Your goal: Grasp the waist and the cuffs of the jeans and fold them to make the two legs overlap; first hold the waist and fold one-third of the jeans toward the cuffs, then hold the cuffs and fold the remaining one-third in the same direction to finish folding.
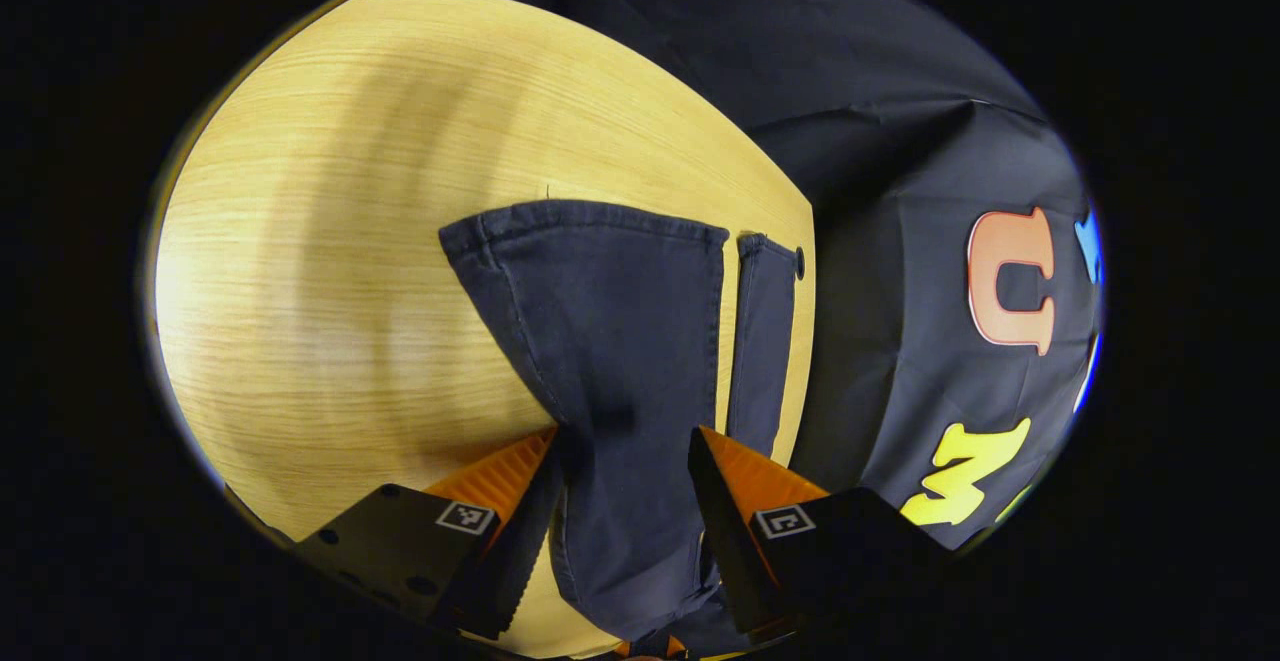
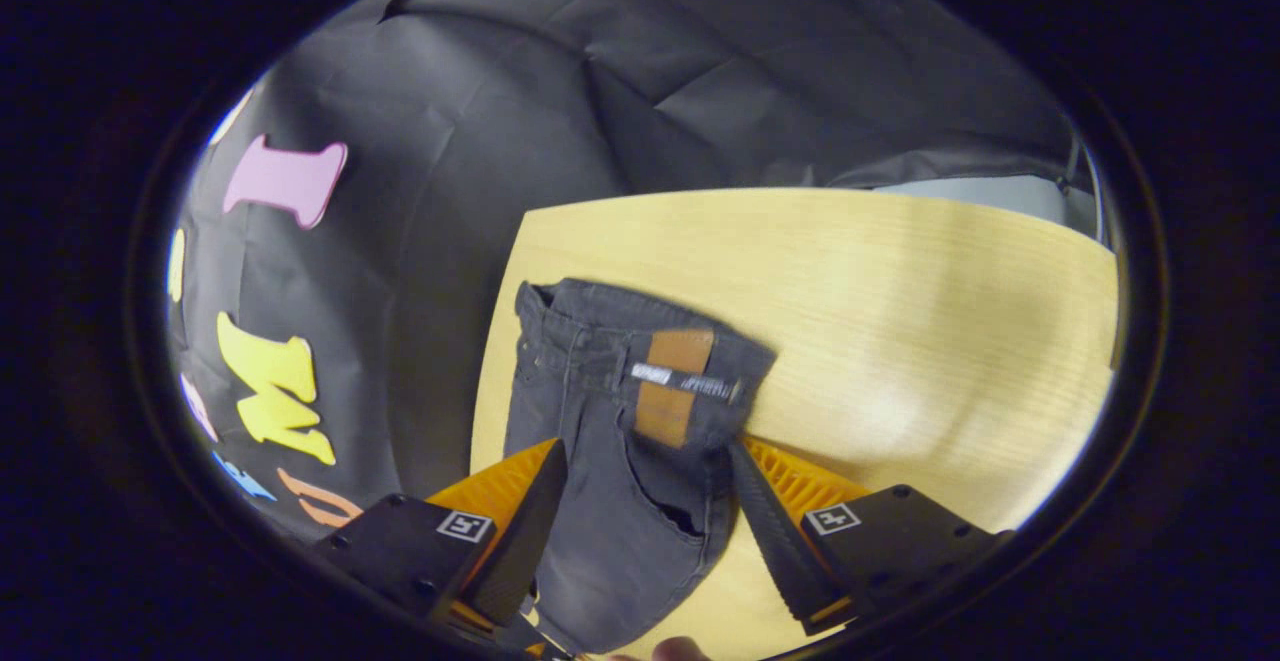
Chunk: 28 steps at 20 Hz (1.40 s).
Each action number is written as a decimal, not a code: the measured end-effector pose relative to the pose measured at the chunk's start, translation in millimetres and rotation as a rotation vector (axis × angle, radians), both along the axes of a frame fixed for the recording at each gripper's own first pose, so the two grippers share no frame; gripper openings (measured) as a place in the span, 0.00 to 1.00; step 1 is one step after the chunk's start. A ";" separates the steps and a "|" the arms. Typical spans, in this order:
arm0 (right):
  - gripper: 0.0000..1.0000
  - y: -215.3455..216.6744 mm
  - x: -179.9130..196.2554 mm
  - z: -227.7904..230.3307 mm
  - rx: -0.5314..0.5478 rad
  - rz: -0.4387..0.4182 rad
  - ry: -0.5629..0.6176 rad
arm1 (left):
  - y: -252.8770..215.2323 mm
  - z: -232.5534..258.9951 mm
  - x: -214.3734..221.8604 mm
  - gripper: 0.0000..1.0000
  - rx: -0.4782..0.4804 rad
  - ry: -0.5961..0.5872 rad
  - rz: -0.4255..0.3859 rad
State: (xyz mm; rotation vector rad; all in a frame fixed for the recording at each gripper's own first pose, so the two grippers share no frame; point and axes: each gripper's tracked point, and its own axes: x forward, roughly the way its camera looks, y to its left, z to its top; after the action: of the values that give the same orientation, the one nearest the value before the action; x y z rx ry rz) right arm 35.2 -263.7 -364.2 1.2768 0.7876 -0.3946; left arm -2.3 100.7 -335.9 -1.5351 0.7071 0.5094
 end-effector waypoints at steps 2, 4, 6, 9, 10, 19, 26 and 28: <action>0.93 -5.3 1.3 -3.3 -0.053 -0.001 0.008 | -1.9 -3.5 1.5 0.74 -0.008 0.004 -0.011; 0.84 -11.3 -0.5 -11.5 -0.085 -0.019 0.034 | -1.1 -11.2 6.1 0.71 -0.015 0.013 0.001; 0.64 -13.2 2.5 -13.4 -0.067 -0.050 0.049 | 1.2 -15.1 8.4 0.38 -0.028 0.021 0.023; 0.31 -12.5 0.5 -16.2 -0.025 -0.093 0.112 | 2.9 -17.5 2.2 0.23 -0.037 0.034 0.012; 0.11 -11.1 1.1 -14.6 -0.008 -0.095 0.118 | 2.2 -16.1 3.2 0.14 -0.036 0.029 0.004; 0.01 -12.2 -2.0 23.6 -0.027 -0.034 0.053 | 0.3 26.4 4.9 0.04 0.113 -0.026 -0.146; 0.01 -3.7 15.5 82.5 -0.019 -0.005 -0.010 | 8.2 78.5 29.2 0.04 0.152 0.007 -0.219; 0.01 -2.1 24.6 96.7 -0.026 0.011 -0.022 | 8.0 90.5 45.6 0.04 0.142 0.004 -0.239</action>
State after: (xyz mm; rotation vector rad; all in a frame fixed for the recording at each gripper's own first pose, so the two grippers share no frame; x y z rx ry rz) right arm 59.8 -265.7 -267.5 1.2496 0.7681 -0.3798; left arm 43.3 108.8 -245.4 -1.2976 0.8281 0.3748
